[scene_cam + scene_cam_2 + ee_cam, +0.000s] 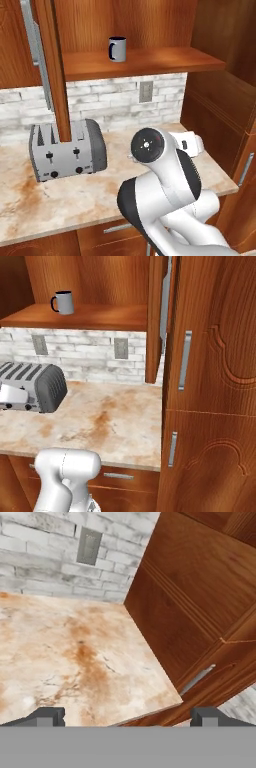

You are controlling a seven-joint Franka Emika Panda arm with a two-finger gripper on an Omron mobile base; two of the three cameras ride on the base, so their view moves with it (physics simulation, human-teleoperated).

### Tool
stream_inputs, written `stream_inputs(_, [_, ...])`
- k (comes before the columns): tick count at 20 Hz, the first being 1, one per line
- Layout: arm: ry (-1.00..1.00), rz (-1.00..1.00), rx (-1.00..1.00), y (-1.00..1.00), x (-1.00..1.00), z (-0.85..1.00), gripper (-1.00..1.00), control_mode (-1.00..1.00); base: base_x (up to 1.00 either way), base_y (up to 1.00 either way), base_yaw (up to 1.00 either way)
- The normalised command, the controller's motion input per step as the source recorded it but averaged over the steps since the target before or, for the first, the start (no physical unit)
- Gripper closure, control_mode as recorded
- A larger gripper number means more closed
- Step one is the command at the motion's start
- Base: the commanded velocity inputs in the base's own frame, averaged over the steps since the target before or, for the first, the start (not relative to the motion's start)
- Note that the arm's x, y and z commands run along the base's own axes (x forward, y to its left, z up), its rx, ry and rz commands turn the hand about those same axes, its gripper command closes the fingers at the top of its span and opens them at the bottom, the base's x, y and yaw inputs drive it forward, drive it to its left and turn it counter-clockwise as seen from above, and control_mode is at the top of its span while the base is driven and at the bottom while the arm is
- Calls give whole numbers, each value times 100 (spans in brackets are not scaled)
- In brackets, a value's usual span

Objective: Open the cabinet directly in front. Then move the liquor and the mug to the dining counter with the candle on it.

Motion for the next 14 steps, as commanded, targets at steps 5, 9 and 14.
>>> stream_inputs(5, [0, 0, 0, 0, 0, 0, -100, 100, -6, 4, 0])
stream_inputs(9, [0, 0, 0, 0, 0, 0, -100, 100, 29, 49, -11])
stream_inputs(14, [0, 0, 0, 0, 0, 0, -100, 100, 25, 49, -12])
